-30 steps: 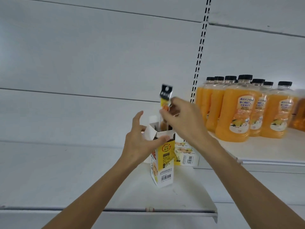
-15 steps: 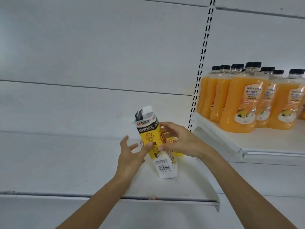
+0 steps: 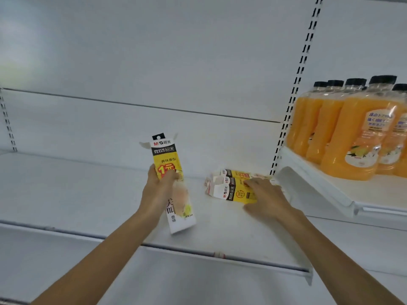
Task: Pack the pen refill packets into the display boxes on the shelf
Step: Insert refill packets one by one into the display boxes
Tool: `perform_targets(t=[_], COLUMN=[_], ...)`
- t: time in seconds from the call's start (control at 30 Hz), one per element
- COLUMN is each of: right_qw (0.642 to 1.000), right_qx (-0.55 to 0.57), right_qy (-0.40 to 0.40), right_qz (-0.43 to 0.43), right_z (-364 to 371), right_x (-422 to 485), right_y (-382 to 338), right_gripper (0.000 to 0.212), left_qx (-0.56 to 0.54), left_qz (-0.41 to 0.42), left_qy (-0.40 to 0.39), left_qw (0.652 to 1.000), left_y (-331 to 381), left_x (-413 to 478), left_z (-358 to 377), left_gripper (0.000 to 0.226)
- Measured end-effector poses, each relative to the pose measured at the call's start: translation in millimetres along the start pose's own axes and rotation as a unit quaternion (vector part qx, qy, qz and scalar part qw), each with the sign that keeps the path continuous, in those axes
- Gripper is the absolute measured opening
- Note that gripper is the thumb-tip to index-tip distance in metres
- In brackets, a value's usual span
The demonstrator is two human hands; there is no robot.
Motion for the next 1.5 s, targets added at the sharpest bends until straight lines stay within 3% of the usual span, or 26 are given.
perform_targets(t=[0.1,0.23,0.43,0.63,0.97,1.17,1.5], right_qw=[0.998,1.000,0.989,0.960,0.890,0.847,0.826], right_qx=[-0.047,-0.007,0.127,0.182,0.212,0.226,0.203], right_qy=[0.029,0.018,0.052,0.090,0.079,0.075,0.078], right_qz=[0.009,0.017,-0.052,-0.194,-0.396,-0.475,-0.519], right_z=[-4,-11,-24,-24,-1,9,30], right_x=[7,17,36,89,168,193,291], right_y=[-4,-23,-111,-259,-545,-678,-847], right_gripper=[0.063,0.050,0.054,0.058,0.059,0.059,0.061], left_qx=[0.002,0.087,0.119,0.133,0.147,0.150,0.126], left_qz=[-0.018,-0.027,-0.008,0.008,-0.045,-0.063,-0.059], left_qy=[0.017,0.017,0.092,0.246,0.435,0.493,0.514], left_qw=[1.000,0.996,0.989,0.960,0.887,0.855,0.846], left_y=[2,1,8,14,16,18,14], left_x=[8,13,8,-5,-59,-61,22], left_z=[-25,-53,-125,-258,-510,-613,-750], left_gripper=[0.026,0.073,0.040,0.064,0.057,0.056,0.052])
Point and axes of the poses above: each hand's wrist, its own x-axis towards the middle knuckle, its own z-axis out of the palm, y = z × x, the point moved 2 cm from there along x, towards the middle knuckle, and after that the axes turned 10 degrees about -z, right-handed, at the moved point
